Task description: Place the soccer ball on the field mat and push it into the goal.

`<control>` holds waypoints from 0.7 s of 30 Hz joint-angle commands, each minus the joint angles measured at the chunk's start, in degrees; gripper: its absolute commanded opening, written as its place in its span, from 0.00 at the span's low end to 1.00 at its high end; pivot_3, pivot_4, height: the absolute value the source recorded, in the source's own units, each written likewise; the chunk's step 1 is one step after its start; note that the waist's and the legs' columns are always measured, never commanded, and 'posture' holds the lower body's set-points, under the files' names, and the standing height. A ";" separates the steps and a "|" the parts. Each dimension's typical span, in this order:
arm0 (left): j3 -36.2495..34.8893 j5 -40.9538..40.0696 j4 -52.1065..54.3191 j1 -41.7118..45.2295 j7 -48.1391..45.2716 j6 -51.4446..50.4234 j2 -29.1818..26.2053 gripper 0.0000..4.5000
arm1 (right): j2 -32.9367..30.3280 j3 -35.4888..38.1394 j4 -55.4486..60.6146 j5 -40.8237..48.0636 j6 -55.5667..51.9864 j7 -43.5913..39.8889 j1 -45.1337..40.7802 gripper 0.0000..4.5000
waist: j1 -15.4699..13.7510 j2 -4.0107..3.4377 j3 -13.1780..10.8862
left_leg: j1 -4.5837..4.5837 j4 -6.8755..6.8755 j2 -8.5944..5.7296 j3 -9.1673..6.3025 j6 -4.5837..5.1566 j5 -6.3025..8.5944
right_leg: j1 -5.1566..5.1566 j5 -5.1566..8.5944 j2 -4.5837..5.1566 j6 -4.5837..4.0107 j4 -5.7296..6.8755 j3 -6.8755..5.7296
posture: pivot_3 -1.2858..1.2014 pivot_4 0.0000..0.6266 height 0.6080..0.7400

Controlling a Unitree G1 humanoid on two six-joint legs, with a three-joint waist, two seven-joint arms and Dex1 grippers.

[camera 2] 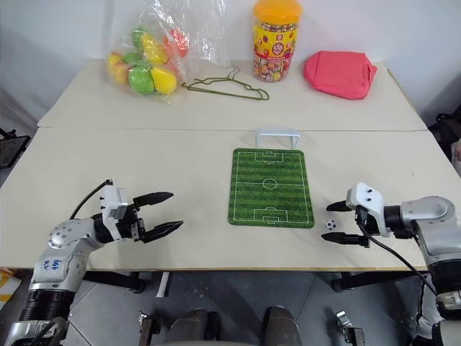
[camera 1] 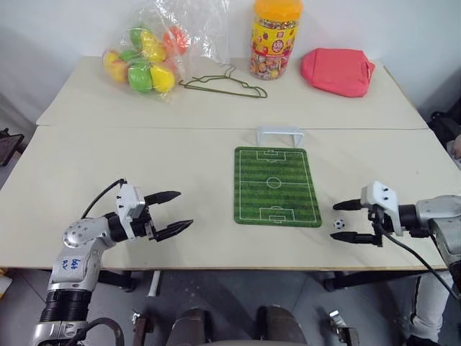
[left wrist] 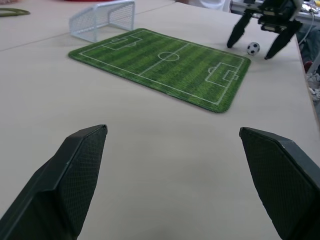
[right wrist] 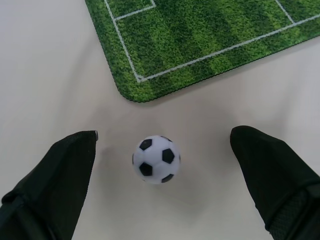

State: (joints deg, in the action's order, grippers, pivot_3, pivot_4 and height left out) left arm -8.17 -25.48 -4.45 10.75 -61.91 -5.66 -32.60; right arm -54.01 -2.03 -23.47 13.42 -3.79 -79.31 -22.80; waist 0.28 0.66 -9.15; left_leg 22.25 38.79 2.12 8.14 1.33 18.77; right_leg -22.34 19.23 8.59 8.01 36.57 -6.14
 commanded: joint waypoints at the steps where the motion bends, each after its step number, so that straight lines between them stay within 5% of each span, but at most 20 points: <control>1: -1.67 -1.44 3.09 -0.94 0.44 0.03 -0.68 1.00 | 0.41 0.02 -1.21 -0.55 2.40 -1.56 0.20 0.80 | -0.03 0.00 0.00 | 0.00 0.00 0.08 -0.02 0.00 0.01 | 0.00 0.00 0.00 0.00 0.01 -0.01 | 0.52 0.24 1.00; 10: -2.18 -1.10 1.51 -0.92 -1.09 2.62 -0.50 1.00 | 0.93 1.69 -1.19 -0.18 4.57 0.13 0.73 0.19 | -0.07 0.00 0.00 | 0.00 0.10 0.20 -0.03 0.02 0.08 | 0.04 0.00 -0.02 0.00 0.03 -0.06 | 0.52 0.24 1.00; 16: -1.28 -4.04 -3.61 2.43 -9.35 7.70 1.33 1.00 | 0.73 5.12 16.01 6.64 -5.78 3.16 -0.03 0.19 | -0.07 -0.11 -0.06 | 0.09 0.17 0.24 -0.01 0.03 0.09 | -0.05 0.00 -0.02 0.00 0.11 -0.05 | 0.52 0.24 1.00; 21: -0.43 -4.90 -8.44 5.56 -16.02 12.43 3.51 1.00 | 4.70 -1.81 24.58 6.20 -10.14 2.90 -3.15 0.19 | -0.05 -0.06 -0.07 | 0.08 0.27 0.15 0.00 -0.06 0.19 | -0.05 0.00 -0.14 0.00 0.18 -0.10 | 0.52 0.24 1.00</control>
State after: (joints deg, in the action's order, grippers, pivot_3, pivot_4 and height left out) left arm -8.51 -29.14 -12.23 15.44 -75.60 4.51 -29.31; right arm -50.39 -2.41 -1.08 19.35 -13.08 -76.31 -24.82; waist 0.23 0.59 -9.21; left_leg 22.32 39.07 2.24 8.13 1.27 18.97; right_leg -22.39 19.23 8.45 8.01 36.76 -6.24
